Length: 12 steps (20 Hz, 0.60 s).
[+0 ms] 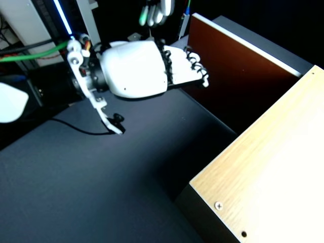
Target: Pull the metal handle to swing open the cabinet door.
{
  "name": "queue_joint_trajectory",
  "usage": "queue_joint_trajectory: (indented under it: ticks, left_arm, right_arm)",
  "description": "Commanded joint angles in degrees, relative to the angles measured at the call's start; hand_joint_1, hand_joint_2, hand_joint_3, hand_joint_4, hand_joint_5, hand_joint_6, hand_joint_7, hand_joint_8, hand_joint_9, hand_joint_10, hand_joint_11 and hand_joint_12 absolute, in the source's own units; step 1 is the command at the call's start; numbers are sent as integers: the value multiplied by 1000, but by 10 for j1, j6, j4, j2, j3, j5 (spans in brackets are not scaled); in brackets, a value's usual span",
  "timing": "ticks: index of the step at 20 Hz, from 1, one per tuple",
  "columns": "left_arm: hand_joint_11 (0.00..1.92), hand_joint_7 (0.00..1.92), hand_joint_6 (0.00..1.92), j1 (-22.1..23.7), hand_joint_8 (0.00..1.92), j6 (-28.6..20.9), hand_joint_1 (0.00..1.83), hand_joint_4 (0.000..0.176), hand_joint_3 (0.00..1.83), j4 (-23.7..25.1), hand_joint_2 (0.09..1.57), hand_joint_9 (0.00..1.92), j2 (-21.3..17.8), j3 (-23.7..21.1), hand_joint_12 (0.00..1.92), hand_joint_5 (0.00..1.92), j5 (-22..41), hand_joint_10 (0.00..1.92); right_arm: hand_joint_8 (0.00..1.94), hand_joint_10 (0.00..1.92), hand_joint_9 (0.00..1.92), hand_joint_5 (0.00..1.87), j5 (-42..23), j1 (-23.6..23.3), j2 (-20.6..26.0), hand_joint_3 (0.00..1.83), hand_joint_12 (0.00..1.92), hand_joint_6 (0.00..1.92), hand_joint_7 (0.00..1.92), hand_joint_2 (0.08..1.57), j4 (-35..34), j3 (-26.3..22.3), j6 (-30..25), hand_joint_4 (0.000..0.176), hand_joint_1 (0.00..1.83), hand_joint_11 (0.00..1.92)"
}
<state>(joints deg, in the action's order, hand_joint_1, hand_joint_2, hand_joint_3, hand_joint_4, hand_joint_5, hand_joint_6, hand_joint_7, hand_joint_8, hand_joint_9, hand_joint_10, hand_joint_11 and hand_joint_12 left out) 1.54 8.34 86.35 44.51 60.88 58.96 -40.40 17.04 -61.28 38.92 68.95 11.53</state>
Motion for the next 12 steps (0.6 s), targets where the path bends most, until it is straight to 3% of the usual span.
queue_joint_trajectory:
  ticks: [1,6,12]
  left_arm:
    - [58,468,0,5,0,5,0,0,63,-55,1571,448,-4,1,893,440,14,1]
    - [51,456,0,5,0,5,0,0,69,-55,1571,438,-4,1,894,429,14,0]
    - [40,455,3,5,1,5,0,0,61,-55,1571,432,-4,1,896,434,14,0]
  right_arm:
    - [1,1,348,379,-54,-8,2,3,881,1,396,1569,-24,3,-2,0,0,0]
    - [3,3,355,382,-47,-26,2,2,885,4,403,1571,-17,19,-2,0,0,0]
    - [1,2,355,381,12,-68,-20,6,893,2,401,1571,-20,46,-2,0,0,0]
